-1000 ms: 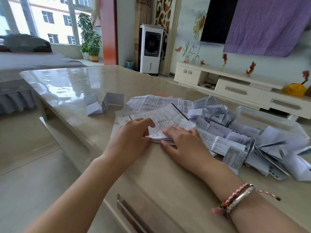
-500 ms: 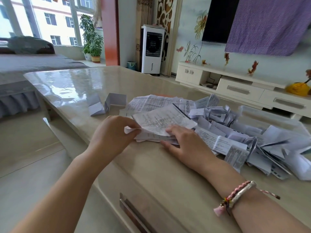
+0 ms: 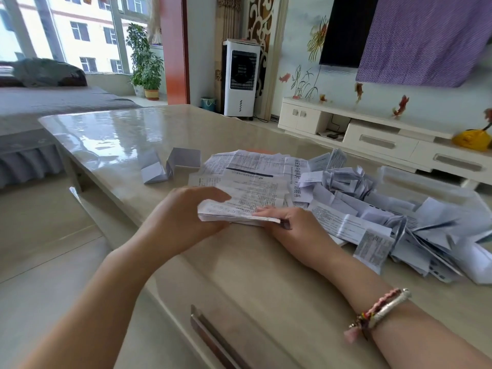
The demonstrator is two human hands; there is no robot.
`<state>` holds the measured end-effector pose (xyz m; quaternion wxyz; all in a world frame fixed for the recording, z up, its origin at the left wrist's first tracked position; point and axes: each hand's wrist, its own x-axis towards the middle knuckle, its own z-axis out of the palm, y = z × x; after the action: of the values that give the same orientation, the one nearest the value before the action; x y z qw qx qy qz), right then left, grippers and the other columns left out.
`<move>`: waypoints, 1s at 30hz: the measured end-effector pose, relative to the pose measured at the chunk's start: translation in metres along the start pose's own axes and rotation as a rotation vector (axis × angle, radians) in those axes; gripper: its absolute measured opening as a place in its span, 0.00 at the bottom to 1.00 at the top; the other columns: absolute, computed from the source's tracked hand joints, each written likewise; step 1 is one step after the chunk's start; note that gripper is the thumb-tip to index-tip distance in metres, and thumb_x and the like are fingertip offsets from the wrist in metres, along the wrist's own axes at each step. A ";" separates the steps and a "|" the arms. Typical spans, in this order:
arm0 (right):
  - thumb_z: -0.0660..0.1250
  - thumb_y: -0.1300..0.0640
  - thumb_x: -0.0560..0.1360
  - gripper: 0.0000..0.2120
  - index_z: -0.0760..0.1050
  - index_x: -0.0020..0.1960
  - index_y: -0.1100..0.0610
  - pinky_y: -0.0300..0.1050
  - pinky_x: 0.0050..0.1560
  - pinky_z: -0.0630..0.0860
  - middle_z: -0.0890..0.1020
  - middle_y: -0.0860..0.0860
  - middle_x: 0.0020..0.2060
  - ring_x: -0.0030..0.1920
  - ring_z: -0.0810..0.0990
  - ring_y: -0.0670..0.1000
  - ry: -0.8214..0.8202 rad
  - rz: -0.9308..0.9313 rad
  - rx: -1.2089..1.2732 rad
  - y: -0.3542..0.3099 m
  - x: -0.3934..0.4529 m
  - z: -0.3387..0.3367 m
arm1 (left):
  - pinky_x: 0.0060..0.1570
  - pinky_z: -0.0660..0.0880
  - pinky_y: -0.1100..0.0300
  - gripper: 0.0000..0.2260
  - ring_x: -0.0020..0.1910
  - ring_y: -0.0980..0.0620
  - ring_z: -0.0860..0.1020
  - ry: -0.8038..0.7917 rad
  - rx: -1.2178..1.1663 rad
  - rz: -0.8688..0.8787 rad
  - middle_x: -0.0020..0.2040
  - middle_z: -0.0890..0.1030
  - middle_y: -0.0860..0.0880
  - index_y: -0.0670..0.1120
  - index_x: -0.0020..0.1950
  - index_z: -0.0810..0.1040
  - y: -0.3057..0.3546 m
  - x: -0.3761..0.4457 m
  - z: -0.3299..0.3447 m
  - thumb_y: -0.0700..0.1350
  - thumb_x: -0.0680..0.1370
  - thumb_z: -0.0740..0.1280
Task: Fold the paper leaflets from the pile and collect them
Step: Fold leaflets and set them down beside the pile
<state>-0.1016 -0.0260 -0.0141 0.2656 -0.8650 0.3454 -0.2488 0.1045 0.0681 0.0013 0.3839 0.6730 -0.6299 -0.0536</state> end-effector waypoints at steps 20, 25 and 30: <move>0.70 0.53 0.75 0.19 0.69 0.62 0.56 0.31 0.38 0.68 0.78 0.46 0.42 0.41 0.76 0.44 0.214 0.179 0.004 -0.002 0.003 -0.001 | 0.54 0.72 0.51 0.33 0.55 0.43 0.76 0.056 0.025 -0.300 0.54 0.80 0.45 0.52 0.73 0.57 -0.002 0.007 0.032 0.53 0.74 0.71; 0.69 0.48 0.74 0.35 0.56 0.74 0.56 0.47 0.62 0.67 0.74 0.55 0.59 0.61 0.68 0.54 0.201 0.142 -0.328 0.000 0.002 0.004 | 0.64 0.62 0.52 0.36 0.66 0.43 0.66 0.041 0.283 -0.295 0.66 0.73 0.46 0.52 0.77 0.47 0.008 -0.001 0.034 0.58 0.77 0.64; 0.67 0.50 0.74 0.23 0.69 0.67 0.53 0.46 0.64 0.64 0.69 0.51 0.64 0.65 0.65 0.54 0.219 -0.032 -0.431 0.000 -0.001 0.001 | 0.65 0.58 0.53 0.25 0.66 0.46 0.59 0.071 0.394 -0.132 0.67 0.64 0.53 0.57 0.73 0.62 0.005 -0.003 0.031 0.56 0.77 0.65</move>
<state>-0.1014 -0.0252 -0.0154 0.0317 -0.8751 0.4034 -0.2656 0.0832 0.0570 -0.0186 0.2626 0.7763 -0.5689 0.0692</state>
